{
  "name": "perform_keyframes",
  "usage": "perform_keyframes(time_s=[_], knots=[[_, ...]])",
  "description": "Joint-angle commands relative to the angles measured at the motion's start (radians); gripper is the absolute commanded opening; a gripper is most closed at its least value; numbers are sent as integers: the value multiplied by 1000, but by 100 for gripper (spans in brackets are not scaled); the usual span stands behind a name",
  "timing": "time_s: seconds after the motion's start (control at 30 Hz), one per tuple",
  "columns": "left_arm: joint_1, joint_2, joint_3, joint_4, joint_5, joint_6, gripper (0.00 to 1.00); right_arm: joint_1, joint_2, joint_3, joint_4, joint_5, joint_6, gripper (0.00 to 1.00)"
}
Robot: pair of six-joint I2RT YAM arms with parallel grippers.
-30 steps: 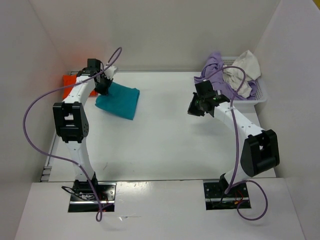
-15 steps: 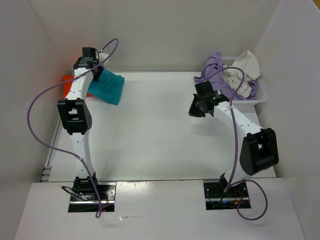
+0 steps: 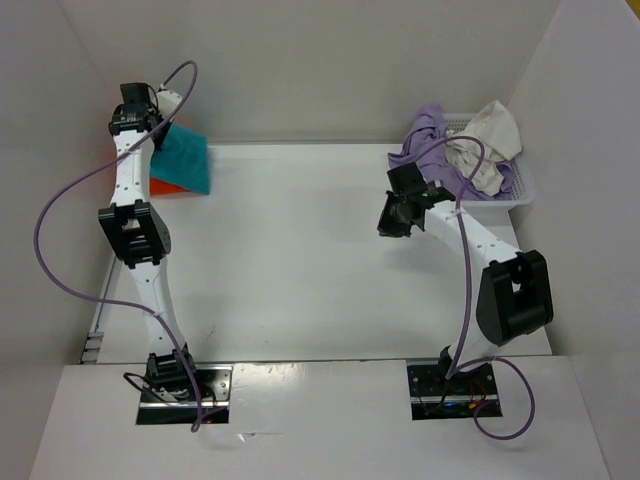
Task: Fold and stack the t-shirts
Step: Put the neatly folded tshirt into the corner of the board with the left arm, then grab crumpled tshirt from bin with the right arm
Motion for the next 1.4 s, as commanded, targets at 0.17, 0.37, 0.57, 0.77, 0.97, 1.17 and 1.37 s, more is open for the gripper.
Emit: perform_keyframes(time_s=[0.17, 0.37, 0.57, 0.77, 0.97, 1.17, 1.37], knots=[[69, 190, 243, -96, 34, 20, 0, -8, 27, 66, -42, 13, -23, 3], [88, 394, 618, -199, -48, 11, 0, -8, 58, 86, -60, -7, -32, 6], [109, 447, 604, -170, -96, -23, 26, -8, 88, 116, -70, -16, -41, 8], [129, 467, 615, -92, -257, -52, 81, 10, 130, 146, -79, -36, -51, 8], [129, 396, 615, -105, -239, -52, 84, 21, 142, 167, -79, -46, -51, 9], [129, 304, 615, -306, -10, -89, 84, 21, 79, 189, -79, -33, -60, 12], [97, 42, 602, -533, 544, -85, 87, -34, -36, 258, -123, -3, -107, 30]])
